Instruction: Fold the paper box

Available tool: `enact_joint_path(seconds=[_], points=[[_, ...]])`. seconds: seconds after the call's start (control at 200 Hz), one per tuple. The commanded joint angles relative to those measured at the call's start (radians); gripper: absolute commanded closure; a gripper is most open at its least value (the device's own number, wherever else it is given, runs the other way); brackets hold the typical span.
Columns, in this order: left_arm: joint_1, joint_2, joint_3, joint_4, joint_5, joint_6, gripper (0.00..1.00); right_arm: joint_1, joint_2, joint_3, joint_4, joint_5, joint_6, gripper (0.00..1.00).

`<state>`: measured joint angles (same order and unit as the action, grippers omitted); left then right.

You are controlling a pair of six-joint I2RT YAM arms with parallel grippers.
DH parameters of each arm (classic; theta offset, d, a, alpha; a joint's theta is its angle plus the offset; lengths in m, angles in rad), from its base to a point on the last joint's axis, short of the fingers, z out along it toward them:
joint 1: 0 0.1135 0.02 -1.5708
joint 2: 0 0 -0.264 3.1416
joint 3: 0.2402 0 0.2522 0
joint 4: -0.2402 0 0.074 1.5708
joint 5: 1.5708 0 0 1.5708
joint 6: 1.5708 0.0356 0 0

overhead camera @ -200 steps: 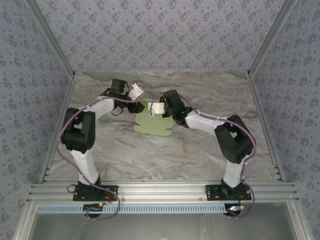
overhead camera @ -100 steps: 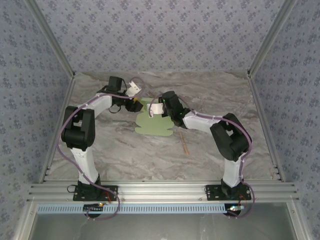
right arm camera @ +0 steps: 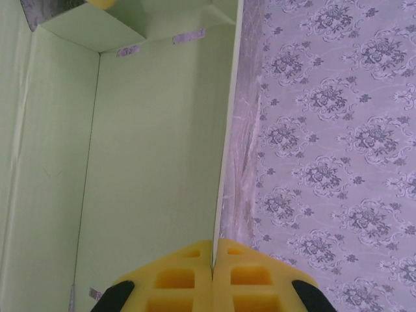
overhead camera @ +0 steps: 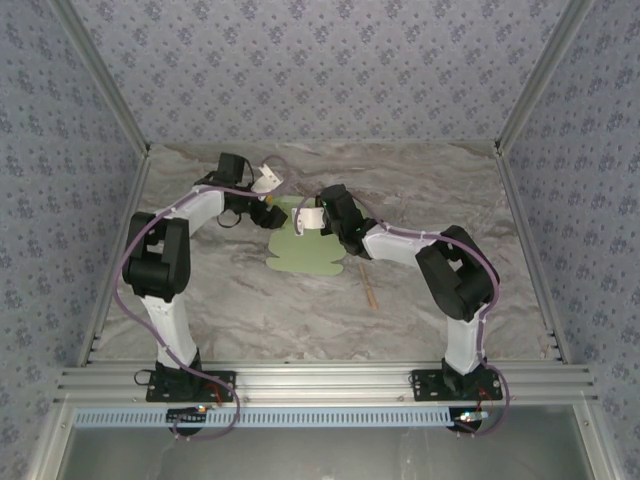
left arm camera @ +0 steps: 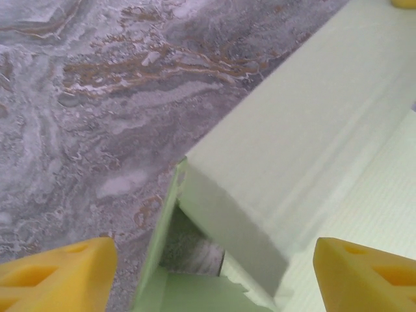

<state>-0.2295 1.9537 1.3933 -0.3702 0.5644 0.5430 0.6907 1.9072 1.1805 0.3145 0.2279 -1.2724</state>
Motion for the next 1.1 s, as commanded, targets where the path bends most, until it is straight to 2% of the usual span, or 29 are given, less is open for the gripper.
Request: enact_joint_path(seconds=[0.0,0.18,0.28,0.465,0.65,0.839,0.989,1.094], points=[[0.012,-0.066,0.020,-0.123,0.051,0.104,0.18,0.002,0.012,0.004,-0.091,-0.028,-0.004,1.00],[0.061,-0.122,-0.023,-0.133,0.084,0.113,0.17,0.000,0.012,0.036,-0.096,-0.030,-0.008,1.00],[0.091,-0.157,-0.065,-0.039,0.102,0.029,0.17,0.002,0.011,0.040,-0.108,-0.031,-0.006,1.00],[0.053,-0.154,-0.076,0.095,-0.006,-0.113,0.17,0.004,0.012,0.047,-0.113,-0.027,0.000,1.00],[0.025,-0.095,-0.019,0.069,-0.037,-0.093,0.18,0.006,0.009,0.049,-0.126,-0.025,0.001,1.00],[0.018,-0.048,0.037,-0.004,-0.113,-0.032,0.31,0.006,0.007,0.051,-0.130,-0.029,0.000,1.00],[0.018,-0.036,0.044,-0.027,-0.122,0.028,0.39,0.005,0.013,0.059,-0.137,-0.036,-0.005,1.00],[0.016,-0.037,0.043,-0.020,-0.102,0.022,0.40,0.012,0.026,0.042,-0.079,-0.015,-0.035,1.00]])
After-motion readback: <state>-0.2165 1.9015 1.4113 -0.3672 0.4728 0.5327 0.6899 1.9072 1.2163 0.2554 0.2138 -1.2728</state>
